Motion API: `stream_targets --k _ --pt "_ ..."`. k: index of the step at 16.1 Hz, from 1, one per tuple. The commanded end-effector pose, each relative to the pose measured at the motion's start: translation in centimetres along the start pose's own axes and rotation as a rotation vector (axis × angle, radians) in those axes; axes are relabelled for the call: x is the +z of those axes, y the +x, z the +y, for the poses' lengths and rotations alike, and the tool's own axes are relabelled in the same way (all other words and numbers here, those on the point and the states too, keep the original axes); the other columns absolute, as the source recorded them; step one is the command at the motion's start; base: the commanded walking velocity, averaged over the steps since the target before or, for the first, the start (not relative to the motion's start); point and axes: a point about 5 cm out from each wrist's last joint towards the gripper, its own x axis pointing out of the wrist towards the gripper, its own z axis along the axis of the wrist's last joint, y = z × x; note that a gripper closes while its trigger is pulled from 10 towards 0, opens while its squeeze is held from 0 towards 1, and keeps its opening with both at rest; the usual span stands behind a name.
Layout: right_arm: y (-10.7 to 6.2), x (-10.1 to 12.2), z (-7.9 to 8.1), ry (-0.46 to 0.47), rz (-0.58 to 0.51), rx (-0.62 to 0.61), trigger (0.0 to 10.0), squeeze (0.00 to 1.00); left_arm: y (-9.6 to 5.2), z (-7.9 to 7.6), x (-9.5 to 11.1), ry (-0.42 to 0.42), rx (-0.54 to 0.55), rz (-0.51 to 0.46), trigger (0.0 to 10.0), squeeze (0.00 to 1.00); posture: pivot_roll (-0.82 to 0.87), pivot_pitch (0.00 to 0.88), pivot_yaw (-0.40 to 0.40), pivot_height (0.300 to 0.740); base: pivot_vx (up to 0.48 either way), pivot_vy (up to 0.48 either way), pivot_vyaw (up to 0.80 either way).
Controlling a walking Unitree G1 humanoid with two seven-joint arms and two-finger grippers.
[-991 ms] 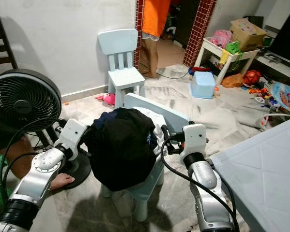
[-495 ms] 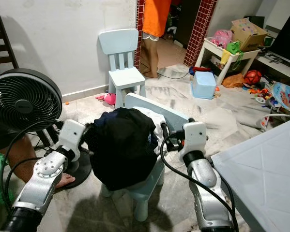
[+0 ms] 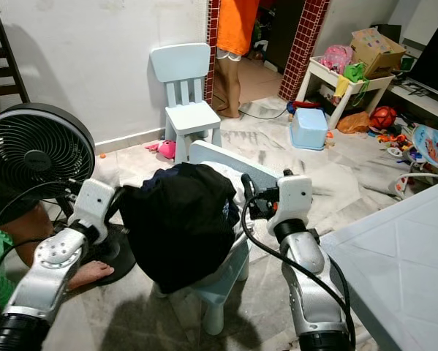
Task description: Hang hanger
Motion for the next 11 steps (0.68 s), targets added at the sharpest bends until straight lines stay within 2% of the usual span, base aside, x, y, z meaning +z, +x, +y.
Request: stream_targets --k 1,4,6,7,9,11 --pt "-0.1 0.0 -0.2 0.002 -0.004 -0.005 10.0 0.00 0.3 -0.1 0.5 0.028 -0.023 -0.006 0.0 0.00 -0.01 0.000 -0.085 0.740 0.000 0.000 0.00" --pt "-0.2 0.0 0.2 0.011 -0.007 0.009 10.0 0.00 0.2 1.0 1.0 0.043 0.030 -0.014 0.0 0.00 -0.01 0.000 -0.083 0.740 0.000 0.000 0.00" --pt "-0.1 0.0 0.3 0.021 -0.014 0.005 10.0 0.00 0.1 2.4 1.8 0.099 0.138 -0.067 0.0 0.00 0.00 0.000 -0.081 0.740 0.000 0.000 0.00" --pt "-0.1 0.1 0.3 0.019 -0.014 0.006 10.0 0.00 0.9 0.7 2.4 0.210 -0.037 -0.075 0.0 0.00 0.00 0.000 -0.084 0.740 0.000 0.000 0.00" --pt "-0.2 0.2 0.2 0.013 -0.012 0.007 10.0 0.00 1.4 -1.9 2.4 0.263 -0.202 -0.054 0.0 0.00 -0.01 0.000 -0.086 0.740 0.000 0.000 0.00" --pt "-0.5 0.1 0.1 0.003 -0.001 0.009 10.0 0.00 1.8 -3.5 2.7 0.288 -0.278 -0.065 0.0 0.00 -0.02 0.000 -0.088 0.740 0.000 0.000 0.00"
